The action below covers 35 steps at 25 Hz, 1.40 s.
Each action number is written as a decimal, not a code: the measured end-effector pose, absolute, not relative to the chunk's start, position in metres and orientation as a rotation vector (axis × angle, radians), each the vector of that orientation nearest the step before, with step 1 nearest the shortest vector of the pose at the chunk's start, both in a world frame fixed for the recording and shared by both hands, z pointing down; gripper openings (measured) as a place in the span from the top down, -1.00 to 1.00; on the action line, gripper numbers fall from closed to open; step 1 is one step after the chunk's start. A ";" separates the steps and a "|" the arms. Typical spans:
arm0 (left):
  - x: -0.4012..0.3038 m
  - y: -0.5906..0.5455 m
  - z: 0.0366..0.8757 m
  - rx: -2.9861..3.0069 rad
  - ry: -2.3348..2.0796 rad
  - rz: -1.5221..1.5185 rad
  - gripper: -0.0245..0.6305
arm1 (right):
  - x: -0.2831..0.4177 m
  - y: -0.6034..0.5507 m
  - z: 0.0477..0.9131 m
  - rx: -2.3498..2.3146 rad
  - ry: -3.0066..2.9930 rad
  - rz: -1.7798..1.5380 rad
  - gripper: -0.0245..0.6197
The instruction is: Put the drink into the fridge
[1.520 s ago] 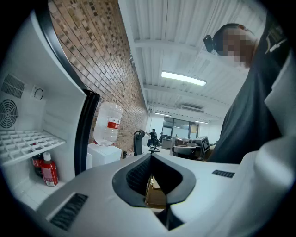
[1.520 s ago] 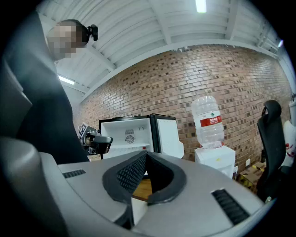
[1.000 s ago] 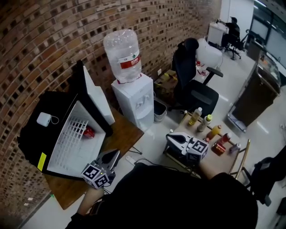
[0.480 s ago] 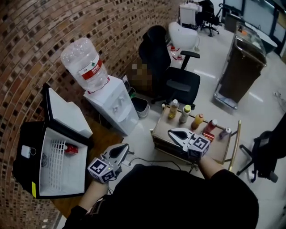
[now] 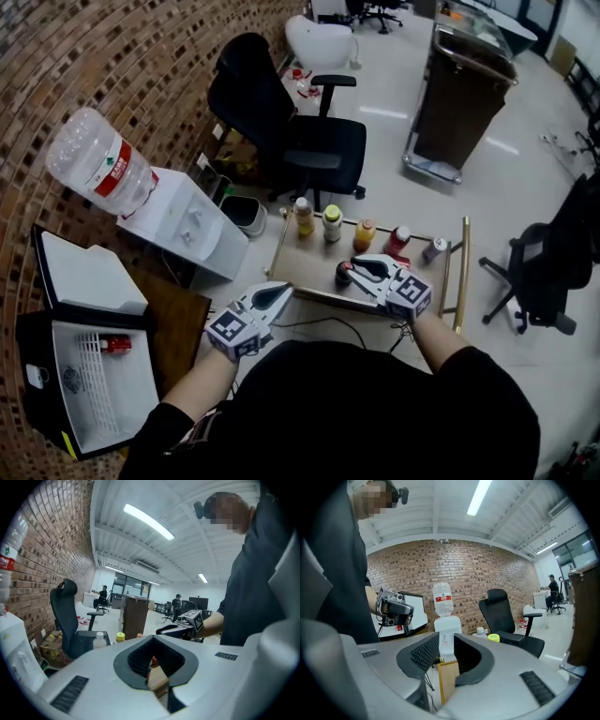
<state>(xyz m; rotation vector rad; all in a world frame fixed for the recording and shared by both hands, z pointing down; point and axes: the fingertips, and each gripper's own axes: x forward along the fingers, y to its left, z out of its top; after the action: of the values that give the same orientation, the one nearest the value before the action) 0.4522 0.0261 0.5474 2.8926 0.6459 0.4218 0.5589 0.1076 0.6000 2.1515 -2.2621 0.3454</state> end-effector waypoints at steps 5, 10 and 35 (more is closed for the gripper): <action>0.491 0.054 0.614 2.841 0.709 0.615 0.94 | 0.575 0.127 0.653 2.106 -2.192 0.389 0.26; 0.520 0.072 0.681 2.855 0.756 0.782 0.94 | 0.589 0.127 0.710 2.058 -2.123 0.409 -0.02; 0.536 0.063 0.767 2.781 0.633 0.917 0.94 | 0.591 0.081 0.848 1.822 -2.042 0.535 -0.05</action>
<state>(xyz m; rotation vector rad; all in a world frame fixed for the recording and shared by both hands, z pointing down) 0.5356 0.0632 0.7674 2.7808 0.6329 0.9168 0.5911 0.0807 0.8480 1.8218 -2.0418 0.5353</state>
